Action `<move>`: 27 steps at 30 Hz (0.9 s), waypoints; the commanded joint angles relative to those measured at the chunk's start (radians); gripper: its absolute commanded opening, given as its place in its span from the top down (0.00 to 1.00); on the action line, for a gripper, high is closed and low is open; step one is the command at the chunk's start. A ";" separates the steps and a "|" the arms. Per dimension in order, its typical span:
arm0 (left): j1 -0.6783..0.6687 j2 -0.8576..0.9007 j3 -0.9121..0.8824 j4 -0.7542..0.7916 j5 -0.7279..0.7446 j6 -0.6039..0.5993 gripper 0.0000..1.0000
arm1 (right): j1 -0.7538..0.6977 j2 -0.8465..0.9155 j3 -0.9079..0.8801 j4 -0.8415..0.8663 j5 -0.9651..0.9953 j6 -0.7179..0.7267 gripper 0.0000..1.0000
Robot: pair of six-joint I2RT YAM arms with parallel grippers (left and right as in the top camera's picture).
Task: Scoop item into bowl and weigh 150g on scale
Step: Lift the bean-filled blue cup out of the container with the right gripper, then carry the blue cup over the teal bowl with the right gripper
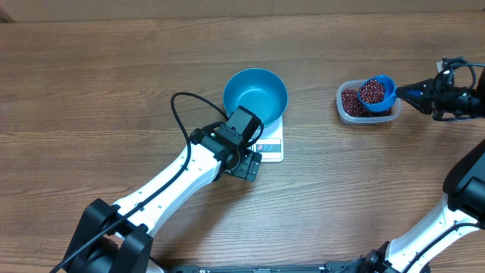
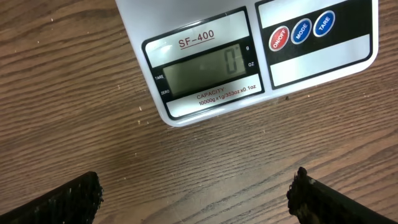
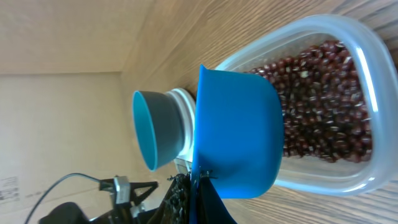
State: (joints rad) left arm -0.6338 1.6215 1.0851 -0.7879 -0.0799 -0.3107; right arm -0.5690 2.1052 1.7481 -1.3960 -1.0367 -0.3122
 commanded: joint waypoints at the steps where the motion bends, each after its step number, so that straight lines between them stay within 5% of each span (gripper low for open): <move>1: 0.006 0.001 -0.010 0.002 -0.008 0.019 0.00 | 0.002 -0.002 0.043 -0.014 -0.090 -0.012 0.96; 13: 0.006 0.001 -0.010 0.003 -0.008 0.019 0.00 | 0.111 -0.003 0.193 -0.133 -0.186 -0.112 0.96; 27: 0.006 0.001 -0.010 0.003 -0.008 0.019 0.00 | 0.401 -0.003 0.219 -0.053 -0.211 -0.111 0.96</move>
State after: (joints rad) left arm -0.6338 1.6215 1.0851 -0.7856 -0.0799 -0.3107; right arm -0.1970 2.1052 1.9358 -1.4582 -1.2003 -0.4095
